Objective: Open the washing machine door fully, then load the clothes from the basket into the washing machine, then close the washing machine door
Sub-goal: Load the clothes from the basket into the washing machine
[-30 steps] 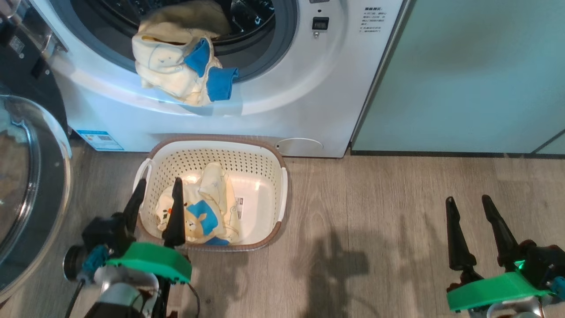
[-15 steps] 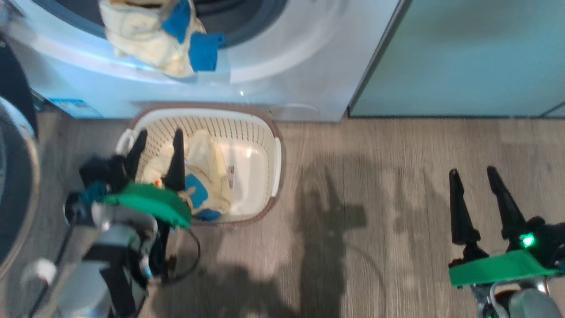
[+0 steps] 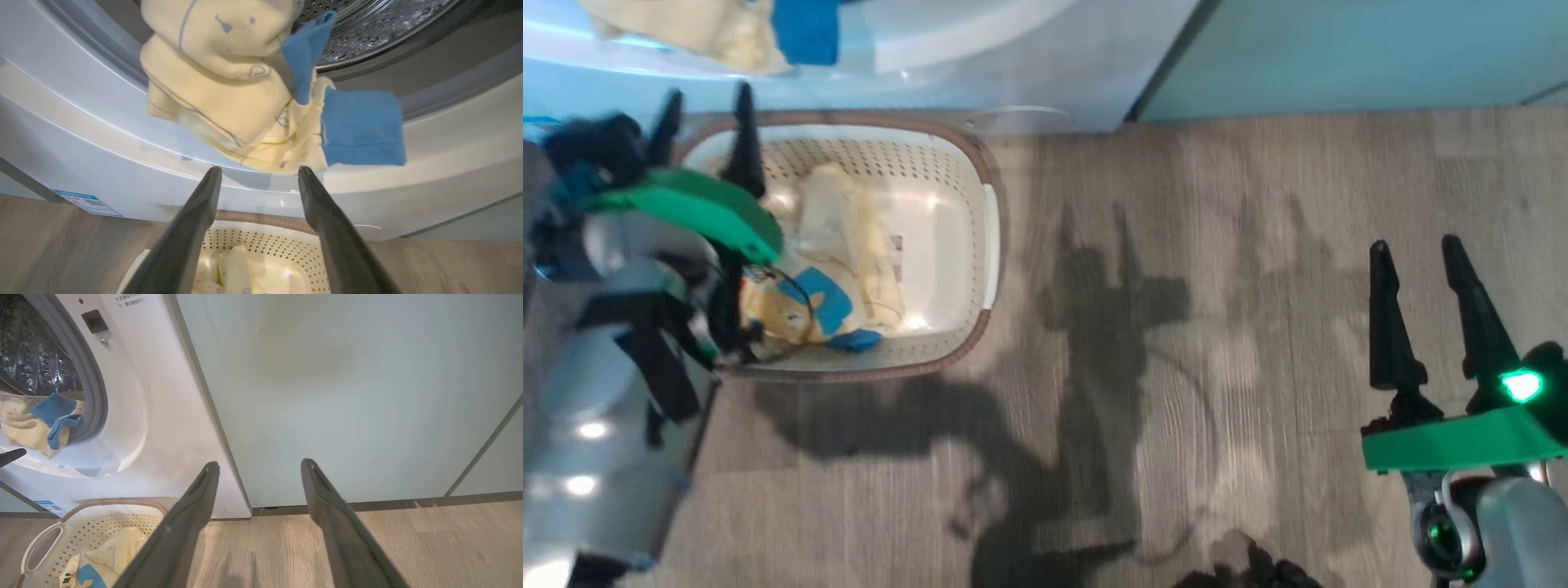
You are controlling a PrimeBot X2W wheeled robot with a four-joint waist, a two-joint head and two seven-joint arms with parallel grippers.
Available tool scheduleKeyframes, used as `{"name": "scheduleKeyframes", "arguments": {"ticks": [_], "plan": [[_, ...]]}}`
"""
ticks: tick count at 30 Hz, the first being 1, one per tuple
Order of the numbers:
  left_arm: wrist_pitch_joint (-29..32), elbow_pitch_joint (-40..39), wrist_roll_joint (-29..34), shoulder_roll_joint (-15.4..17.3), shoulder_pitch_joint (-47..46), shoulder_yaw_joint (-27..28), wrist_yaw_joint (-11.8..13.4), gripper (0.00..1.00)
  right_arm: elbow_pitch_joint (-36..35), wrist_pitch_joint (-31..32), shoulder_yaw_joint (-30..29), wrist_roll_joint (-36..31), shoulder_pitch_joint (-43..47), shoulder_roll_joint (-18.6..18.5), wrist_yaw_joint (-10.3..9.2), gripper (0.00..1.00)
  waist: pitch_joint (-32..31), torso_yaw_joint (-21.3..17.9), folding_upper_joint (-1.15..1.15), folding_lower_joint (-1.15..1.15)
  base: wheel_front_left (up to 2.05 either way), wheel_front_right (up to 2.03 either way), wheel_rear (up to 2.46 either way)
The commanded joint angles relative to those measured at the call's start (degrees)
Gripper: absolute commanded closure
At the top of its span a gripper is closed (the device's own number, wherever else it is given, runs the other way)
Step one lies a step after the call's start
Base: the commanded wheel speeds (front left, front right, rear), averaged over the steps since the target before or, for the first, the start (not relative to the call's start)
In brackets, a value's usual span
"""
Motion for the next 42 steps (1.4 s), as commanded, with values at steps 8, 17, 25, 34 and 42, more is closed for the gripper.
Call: {"name": "scheduleKeyframes", "arguments": {"ticks": [8, 17, 25, 34, 42], "plan": [[-2.2, 7.5, -0.8, 4.8, -9.1, 3.5, -2.4, 0.0, -2.0, -0.4, 1.9, 2.0, -2.3, -0.8, -0.16, 0.0, 3.9, -2.9, 0.0, -0.02, 0.0, 0.0, 0.0], [-4.2, 15.4, -1.4, 6.5, -13.4, 4.4, -4.0, 0.0, -1.5, -0.4, 2.4, 3.0, -2.5, -0.8, -0.16, 0.0, 4.0, -3.8, 0.0, -0.02, 0.0, 0.0, 0.0], [-5.6, 19.3, -1.0, 6.1, -15.0, 2.8, -7.0, 1.0, -1.3, -0.4, 2.3, 2.8, -2.5, -0.8, -0.16, 0.0, 3.4, -3.5, 0.0, -0.02, 0.0, 0.0, 0.0], [-5.0, 19.9, -0.5, 6.0, -15.5, 1.0, -8.7, 1.0, -1.4, -0.4, 1.5, 2.3, -1.7, -0.8, -0.16, 0.0, 2.2, -2.3, 0.0, -0.02, 0.0, 0.0, 0.0], [0.7, 12.3, -0.6, 8.3, -15.4, -0.1, -9.0, 1.0, -1.7, -0.4, 0.9, 0.5, -1.1, -0.8, -0.16, 0.0, 1.6, -1.2, 0.0, -0.02, 0.0, 0.0, 0.0]]}}
